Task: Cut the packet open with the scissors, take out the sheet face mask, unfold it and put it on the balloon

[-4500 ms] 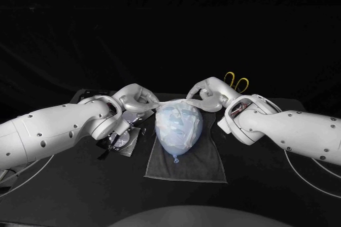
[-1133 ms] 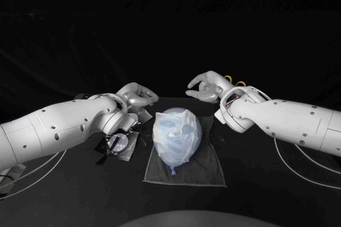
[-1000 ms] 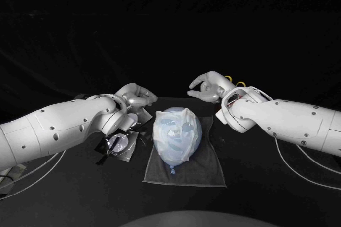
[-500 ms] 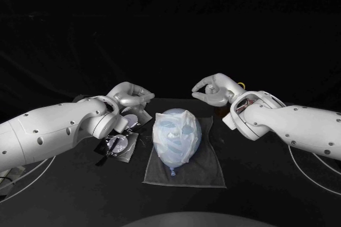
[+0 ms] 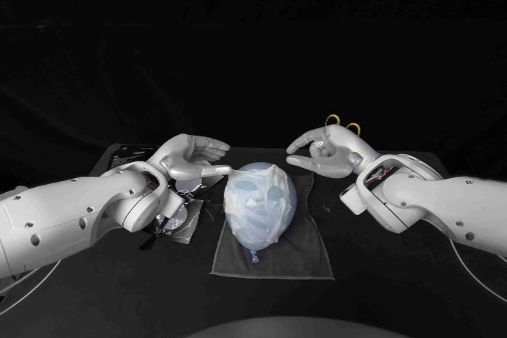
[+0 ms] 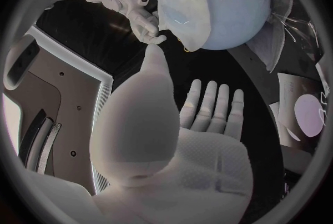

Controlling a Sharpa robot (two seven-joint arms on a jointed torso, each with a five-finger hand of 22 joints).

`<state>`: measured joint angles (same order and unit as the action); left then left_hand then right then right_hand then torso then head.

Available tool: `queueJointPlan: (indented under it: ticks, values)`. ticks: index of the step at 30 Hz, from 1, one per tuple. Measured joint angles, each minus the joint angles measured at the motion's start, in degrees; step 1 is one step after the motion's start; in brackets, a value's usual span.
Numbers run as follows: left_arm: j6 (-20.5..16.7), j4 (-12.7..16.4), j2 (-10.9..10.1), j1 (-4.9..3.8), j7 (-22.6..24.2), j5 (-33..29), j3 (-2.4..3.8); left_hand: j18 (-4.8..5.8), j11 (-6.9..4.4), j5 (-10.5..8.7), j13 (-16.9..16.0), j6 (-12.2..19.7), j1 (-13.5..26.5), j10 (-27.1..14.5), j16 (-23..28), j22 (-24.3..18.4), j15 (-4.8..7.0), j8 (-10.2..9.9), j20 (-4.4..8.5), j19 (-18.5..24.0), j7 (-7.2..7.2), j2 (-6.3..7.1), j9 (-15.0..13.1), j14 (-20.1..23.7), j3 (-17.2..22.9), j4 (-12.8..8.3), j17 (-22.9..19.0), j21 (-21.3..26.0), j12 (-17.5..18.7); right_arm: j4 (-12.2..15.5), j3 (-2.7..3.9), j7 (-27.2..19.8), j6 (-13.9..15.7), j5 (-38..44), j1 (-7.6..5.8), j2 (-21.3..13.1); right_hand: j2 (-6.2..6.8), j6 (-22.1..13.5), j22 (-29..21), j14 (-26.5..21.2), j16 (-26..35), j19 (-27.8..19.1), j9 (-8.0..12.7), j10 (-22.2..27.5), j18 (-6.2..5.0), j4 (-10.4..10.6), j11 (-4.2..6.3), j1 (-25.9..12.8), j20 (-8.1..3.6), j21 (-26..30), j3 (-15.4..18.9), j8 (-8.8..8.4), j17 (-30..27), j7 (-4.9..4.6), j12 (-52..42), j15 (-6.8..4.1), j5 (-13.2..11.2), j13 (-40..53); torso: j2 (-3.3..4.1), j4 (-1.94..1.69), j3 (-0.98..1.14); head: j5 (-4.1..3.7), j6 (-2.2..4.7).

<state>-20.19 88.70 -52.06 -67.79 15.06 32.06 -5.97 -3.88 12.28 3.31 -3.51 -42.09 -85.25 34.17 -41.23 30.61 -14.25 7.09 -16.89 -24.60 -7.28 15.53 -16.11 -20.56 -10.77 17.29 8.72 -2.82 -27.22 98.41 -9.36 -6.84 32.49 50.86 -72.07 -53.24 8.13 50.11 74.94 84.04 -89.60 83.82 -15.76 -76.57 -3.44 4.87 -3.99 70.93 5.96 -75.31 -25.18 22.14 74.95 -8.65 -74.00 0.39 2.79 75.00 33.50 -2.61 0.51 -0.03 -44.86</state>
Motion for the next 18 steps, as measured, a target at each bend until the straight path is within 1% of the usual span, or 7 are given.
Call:
queueJointPlan:
  ticks: [3,5,7,10,13,15,18]
  values:
    - [0.0,0.3,-0.1,0.87,0.6,2.4,-0.18,0.0,-0.9,0.0,0.0,6.6,-0.3,-2.6,9.6,-4.2,-1.33,-2.0,-0.1,3.4,0.23,1.0,2.3,4.9,-1.1,0.0,-2.8,0.0,2.7,0.5,-0.09,-0.5,-0.2,-0.7,0.42,-0.6,1.26,-0.6,0.0,0.0,0.2,0.0,0.5,0.8,0.0,0.7,-0.4,-1.3,-0.01,3.1,2.1,-1.1,0.0,-0.51,0.9,0.0,0.0,-0.7,0.01,0.02,0.0,-0.23,-0.01]
    - [0.0,0.4,0.0,1.27,0.7,3.9,-0.25,0.0,-1.03,0.0,0.0,9.9,0.2,-4.3,16.0,-7.0,-1.2,-3.0,-0.1,5.7,0.37,1.57,3.4,8.4,-1.7,0.1,-4.4,0.2,4.2,0.7,-0.12,-0.7,-0.2,-1.0,0.73,-0.8,1.61,-2.4,0.0,0.0,1.7,-2.4,0.8,3.2,-0.06,1.3,-0.83,-1.6,0.39,8.1,3.8,-2.05,0.0,-0.79,2.7,0.01,0.2,-2.4,0.04,0.04,0.0,-0.34,-0.01]
    - [0.0,0.4,0.3,1.52,0.7,5.3,-0.29,0.0,-1.13,0.0,0.0,11.9,0.7,-5.4,20.6,-9.1,-0.97,-3.5,-0.12,7.5,0.4,2.02,4.0,10.8,-1.9,-0.1,-5.4,0.4,5.2,0.8,-0.13,-0.8,-0.3,-1.0,0.98,-0.9,1.71,-2.9,0.0,0.0,2.1,-3.1,0.9,3.9,-0.63,1.6,-1.05,-1.5,0.62,9.3,4.9,-2.26,0.0,-1.17,2.9,0.01,0.2,-2.8,0.08,0.05,0.0,-0.42,-0.01]
    - [0.0,0.7,0.7,1.86,0.6,7.3,-0.44,0.0,-1.33,0.0,0.1,13.0,0.8,-6.7,23.9,-10.2,-0.7,-3.6,-0.12,8.3,0.32,2.17,4.4,12.4,-1.9,-0.1,-6.1,0.4,6.2,0.9,-0.2,-0.8,-0.3,-0.8,1.35,-0.9,2.05,-2.9,0.0,-0.2,2.1,-3.2,0.9,4.0,-0.93,1.9,-1.15,-1.2,0.72,9.4,5.8,-2.26,0.0,-1.21,2.9,0.16,0.2,-2.9,0.12,0.05,0.0,-0.56,0.02]
    - [0.0,0.9,1.0,2.06,0.2,8.9,-0.49,0.0,-2.06,0.0,0.2,14.5,1.5,-8.8,26.5,-11.4,-0.38,-3.9,-0.15,9.3,-0.61,2.35,4.8,13.7,-2.1,0.1,-6.6,0.4,7.8,1.1,-0.23,-0.6,-0.3,-0.2,1.69,-0.7,2.43,-3.0,0.0,-0.1,2.1,-3.2,0.9,4.0,-0.94,2.3,-1.15,-1.6,0.72,9.4,6.9,-2.26,0.0,-1.24,2.9,0.35,0.2,-3.0,0.14,0.05,-0.02,-0.66,0.03]
    - [0.0,0.9,1.2,2.12,-0.1,9.7,-0.5,0.01,-2.24,0.0,0.2,14.5,2.0,-9.0,26.7,-11.5,-0.38,-3.9,-0.2,9.4,-0.61,2.36,4.8,13.7,-2.1,0.1,-6.6,0.4,8.1,1.1,-0.26,-0.2,-0.3,0.4,1.87,-0.5,2.61,-3.1,0.0,0.0,2.1,-3.3,0.9,4.1,-0.94,2.6,-1.27,-1.7,0.8,9.9,7.7,-2.26,0.0,-1.19,2.9,0.44,0.2,-3.2,0.14,0.05,-0.04,-0.7,0.03]
    - [0.0,0.9,1.5,2.18,-0.5,10.3,-0.53,0.0,-2.24,0.0,0.1,14.6,2.7,-9.0,26.7,-12.2,-0.59,-3.9,-0.2,9.8,-1.37,2.35,4.8,13.9,-2.1,0.1,-6.7,0.4,8.1,0.9,-0.27,0.4,-0.1,1.3,2.02,-0.1,3.18,-4.4,0.0,0.0,2.5,-4.3,1.0,5.6,-0.94,3.8,-1.49,-2.3,1.13,11.9,10.1,-2.88,-0.1,-1.54,3.4,0.45,0.2,-3.9,0.11,0.06,-0.03,-0.74,-0.01]
